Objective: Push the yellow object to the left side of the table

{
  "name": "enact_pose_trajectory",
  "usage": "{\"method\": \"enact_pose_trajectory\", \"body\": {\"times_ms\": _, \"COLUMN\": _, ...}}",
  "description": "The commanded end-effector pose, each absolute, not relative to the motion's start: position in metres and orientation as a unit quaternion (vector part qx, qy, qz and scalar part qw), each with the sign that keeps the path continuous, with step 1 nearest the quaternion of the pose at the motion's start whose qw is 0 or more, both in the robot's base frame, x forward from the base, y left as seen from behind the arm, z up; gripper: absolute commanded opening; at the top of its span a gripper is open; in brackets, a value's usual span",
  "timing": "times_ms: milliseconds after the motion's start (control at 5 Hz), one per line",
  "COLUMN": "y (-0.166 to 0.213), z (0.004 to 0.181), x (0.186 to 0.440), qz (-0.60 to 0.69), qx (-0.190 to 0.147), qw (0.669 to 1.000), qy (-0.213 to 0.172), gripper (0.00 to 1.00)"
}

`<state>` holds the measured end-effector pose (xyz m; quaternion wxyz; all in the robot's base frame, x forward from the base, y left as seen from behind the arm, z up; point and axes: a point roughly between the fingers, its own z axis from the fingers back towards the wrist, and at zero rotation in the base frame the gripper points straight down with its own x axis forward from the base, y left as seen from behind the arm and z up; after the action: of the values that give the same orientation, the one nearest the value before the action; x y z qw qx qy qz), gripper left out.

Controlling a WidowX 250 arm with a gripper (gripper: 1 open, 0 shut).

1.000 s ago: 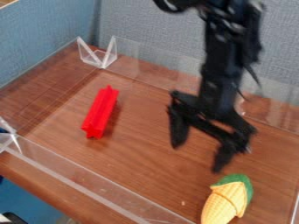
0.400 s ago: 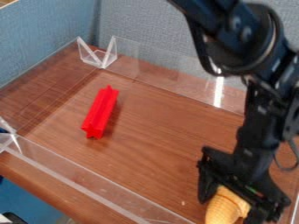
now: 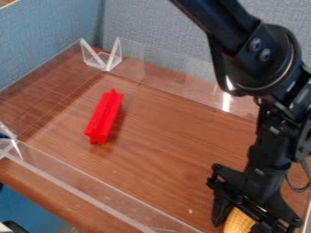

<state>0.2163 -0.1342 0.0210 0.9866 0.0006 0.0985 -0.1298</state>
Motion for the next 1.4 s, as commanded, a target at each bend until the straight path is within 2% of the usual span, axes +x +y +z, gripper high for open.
{"method": "enact_pose_trajectory", "body": {"times_ms": 0, "y": -0.140, "z": 0.020, "x": 0.213, "qz": -0.143, "qx": -0.001, "qw": 0.985, "qy": 0.097, "gripper": 0.00}}
{"method": "enact_pose_trajectory", "body": {"times_ms": 1200, "y": -0.145, "z": 0.019, "x": 0.191, "qz": -0.161, "qx": -0.001, "qw": 0.980, "qy": 0.119, "gripper": 0.00}}
